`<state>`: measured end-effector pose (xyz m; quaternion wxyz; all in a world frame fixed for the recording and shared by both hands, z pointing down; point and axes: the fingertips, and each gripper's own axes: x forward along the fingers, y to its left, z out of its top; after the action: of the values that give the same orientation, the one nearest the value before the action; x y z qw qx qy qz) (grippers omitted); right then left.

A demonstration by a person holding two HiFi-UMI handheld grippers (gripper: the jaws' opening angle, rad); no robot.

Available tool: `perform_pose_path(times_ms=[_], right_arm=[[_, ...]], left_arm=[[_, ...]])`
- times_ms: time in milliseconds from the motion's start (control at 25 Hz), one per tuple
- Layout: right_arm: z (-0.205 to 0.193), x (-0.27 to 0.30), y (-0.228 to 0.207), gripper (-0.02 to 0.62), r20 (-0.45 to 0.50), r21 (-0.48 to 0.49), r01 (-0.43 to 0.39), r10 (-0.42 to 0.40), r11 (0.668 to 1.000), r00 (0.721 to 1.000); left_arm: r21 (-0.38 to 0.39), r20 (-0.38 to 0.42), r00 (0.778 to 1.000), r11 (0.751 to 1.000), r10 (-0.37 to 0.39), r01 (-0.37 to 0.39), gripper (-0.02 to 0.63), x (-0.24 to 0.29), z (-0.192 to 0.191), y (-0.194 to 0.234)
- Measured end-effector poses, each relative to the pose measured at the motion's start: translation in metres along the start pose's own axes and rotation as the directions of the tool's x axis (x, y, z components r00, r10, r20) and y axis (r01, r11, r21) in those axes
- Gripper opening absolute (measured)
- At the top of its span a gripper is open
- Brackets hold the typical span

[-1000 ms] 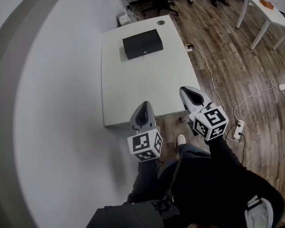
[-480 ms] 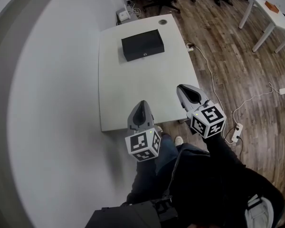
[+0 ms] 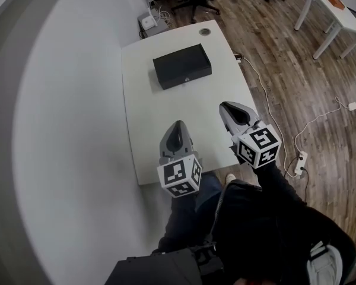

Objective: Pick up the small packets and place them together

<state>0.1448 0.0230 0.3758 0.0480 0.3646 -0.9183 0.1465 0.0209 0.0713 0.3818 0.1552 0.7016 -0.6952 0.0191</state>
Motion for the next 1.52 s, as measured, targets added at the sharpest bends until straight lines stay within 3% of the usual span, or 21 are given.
perform_pose_path(times_ms=[320, 720, 840, 1040, 1520], right_arm=[[0.000, 0.073, -0.014, 0.012, -0.036, 0.013, 0.038, -0.038, 0.999, 0.999], [-0.018, 0.152, -0.048, 0.025, -0.108, 0.010, 0.115, -0.113, 0.993, 0.988], [-0.025, 0.175, -0.052, 0.034, -0.116, 0.031, 0.087, -0.082, 0.996, 0.990], [-0.043, 0.207, -0.056, 0.064, -0.183, 0.011, 0.044, -0.041, 0.999, 0.982], [-0.101, 0.261, -0.075, 0.096, -0.348, -0.022, 0.099, -0.100, 0.995, 0.932]], left_arm=[[-0.013, -0.039, 0.998, 0.999, -0.047, 0.046, 0.000, 0.062, 0.008, 0.041], [-0.041, -0.120, 0.988, 0.995, -0.098, 0.094, 0.000, 0.117, -0.010, 0.072], [-0.055, -0.144, 0.984, 0.994, -0.104, 0.097, 0.000, 0.128, -0.020, 0.077], [-0.071, -0.158, 0.985, 0.996, -0.069, 0.059, 0.000, 0.137, -0.028, 0.083], [-0.117, -0.219, 0.976, 0.993, -0.009, -0.017, 0.000, 0.142, -0.047, 0.099]])
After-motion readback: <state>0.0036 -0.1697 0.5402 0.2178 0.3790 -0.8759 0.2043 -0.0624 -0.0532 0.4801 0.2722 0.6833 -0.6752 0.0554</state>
